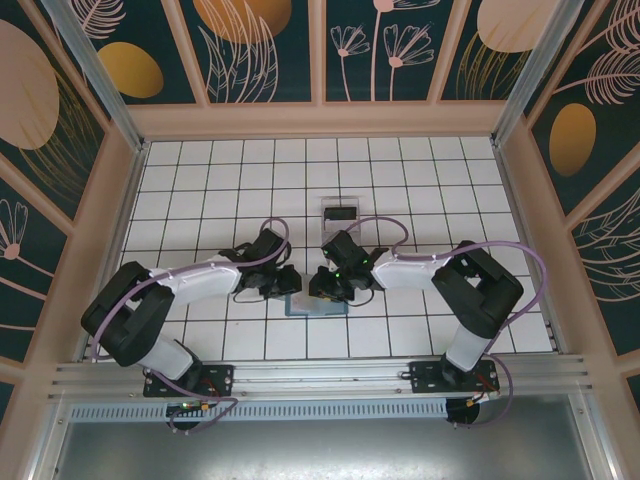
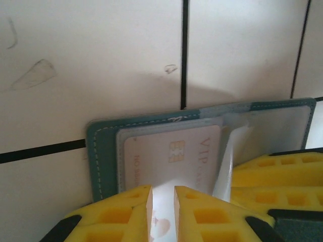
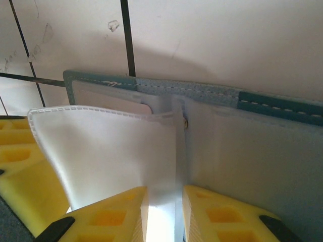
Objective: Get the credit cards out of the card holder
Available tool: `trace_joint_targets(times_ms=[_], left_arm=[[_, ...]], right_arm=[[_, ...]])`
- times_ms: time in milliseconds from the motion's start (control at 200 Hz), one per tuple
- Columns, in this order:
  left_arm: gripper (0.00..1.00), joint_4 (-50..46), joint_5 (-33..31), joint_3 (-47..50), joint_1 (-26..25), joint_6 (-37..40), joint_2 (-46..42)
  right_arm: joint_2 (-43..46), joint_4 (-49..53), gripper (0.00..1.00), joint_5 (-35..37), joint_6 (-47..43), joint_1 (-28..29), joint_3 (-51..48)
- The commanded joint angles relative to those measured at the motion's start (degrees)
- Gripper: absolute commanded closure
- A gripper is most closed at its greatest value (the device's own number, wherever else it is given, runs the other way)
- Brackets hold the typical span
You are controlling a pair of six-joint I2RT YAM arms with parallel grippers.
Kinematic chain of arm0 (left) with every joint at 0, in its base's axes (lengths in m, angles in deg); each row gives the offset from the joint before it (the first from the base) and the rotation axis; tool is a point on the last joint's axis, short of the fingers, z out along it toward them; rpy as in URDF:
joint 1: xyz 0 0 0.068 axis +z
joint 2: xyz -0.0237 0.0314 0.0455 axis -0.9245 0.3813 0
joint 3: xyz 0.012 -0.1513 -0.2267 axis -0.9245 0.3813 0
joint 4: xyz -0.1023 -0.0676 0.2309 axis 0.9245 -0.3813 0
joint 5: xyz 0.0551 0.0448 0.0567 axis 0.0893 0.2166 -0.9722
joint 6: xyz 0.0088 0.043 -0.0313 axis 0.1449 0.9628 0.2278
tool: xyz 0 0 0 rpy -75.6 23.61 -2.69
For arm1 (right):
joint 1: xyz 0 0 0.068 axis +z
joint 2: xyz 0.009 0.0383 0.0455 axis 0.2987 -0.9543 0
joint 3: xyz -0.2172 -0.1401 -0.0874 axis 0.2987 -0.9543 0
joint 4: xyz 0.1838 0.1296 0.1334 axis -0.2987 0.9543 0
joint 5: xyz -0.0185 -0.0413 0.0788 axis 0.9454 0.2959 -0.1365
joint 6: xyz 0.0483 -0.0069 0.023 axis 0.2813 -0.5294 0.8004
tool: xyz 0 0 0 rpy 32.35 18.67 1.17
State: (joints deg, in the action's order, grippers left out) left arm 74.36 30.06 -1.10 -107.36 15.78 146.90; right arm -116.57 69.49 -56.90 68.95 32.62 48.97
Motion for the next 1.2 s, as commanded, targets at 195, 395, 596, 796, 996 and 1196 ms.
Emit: trace_joint_targets(times_ms=[195,395,596,796,996,1196], left_arm=[[0.79,-1.3,3.3,-4.4,-1.6,0.8,0.6],[0.79,-1.2,4.3,-7.9,-3.5,0.9,4.1],[0.79,1.2,7.1,-10.3,-6.3,0.9,9.7],[0.80,4.0,7.8,-10.6,-7.4,-0.3,13.9],[0.80,8.6,8.5,-9.0,-7.4,-3.3,15.4],[0.80,12.5,7.1,-6.7,-7.4,-7.2,14.7]], right_arm=[[12.6,6.4,0.72,8.4,1.5,-1.5,-3.1],[21.4,5.8,0.71,10.0,4.1,-5.0,-8.5],[28.2,8.3,0.70,12.0,4.5,-7.5,-10.8],[31.3,8.0,0.69,11.6,5.5,-8.0,-12.5],[30.9,5.5,0.69,9.6,6.4,-8.0,-13.4],[29.2,2.2,0.68,6.5,7.0,-8.1,-13.8]])
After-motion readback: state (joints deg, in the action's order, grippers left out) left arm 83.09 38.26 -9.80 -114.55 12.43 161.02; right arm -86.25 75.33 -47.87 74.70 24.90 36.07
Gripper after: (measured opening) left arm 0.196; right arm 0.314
